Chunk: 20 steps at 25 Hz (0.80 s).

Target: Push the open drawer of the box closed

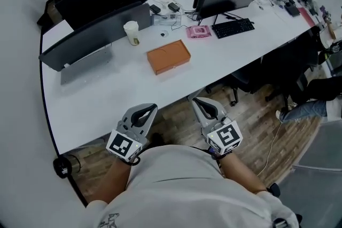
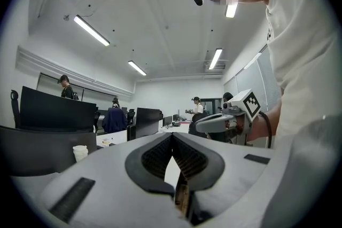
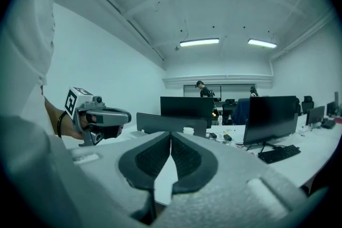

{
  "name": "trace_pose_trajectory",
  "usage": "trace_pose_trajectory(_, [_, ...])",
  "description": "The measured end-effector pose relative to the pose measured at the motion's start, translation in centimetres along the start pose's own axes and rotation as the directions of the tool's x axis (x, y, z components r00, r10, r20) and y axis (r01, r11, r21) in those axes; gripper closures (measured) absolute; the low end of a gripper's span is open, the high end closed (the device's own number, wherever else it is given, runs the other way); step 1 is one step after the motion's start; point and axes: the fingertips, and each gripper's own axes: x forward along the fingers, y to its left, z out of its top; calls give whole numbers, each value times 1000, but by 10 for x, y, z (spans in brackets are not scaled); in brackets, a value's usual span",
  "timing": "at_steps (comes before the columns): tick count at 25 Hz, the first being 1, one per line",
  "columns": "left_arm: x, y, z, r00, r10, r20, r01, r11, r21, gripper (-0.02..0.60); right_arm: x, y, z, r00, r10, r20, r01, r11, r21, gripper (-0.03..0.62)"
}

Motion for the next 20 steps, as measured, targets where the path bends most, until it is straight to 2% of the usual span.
trace_pose_trajectory(4, [8, -50, 1, 1000, 21, -5, -21, 1000, -7, 581, -45, -5, -6, 999, 35, 11, -35, 999, -3, 589])
trace_pose_trajectory(11, [25, -142, -16, 998, 35, -45, -35, 999, -8, 581, -133, -10, -42, 997, 76, -7, -76, 996, 35, 591])
trace_pose_trajectory(16, [24, -204, -32, 994, 39, -102, -36, 999, 27, 581, -180, -1, -70, 991, 129, -33, -127, 990, 54, 591])
trace_pose_trajectory(20, [14, -235, -34, 991, 59, -121, -55, 998, 40, 581, -206, 11, -79, 987, 159, -28, -156, 985, 68, 591])
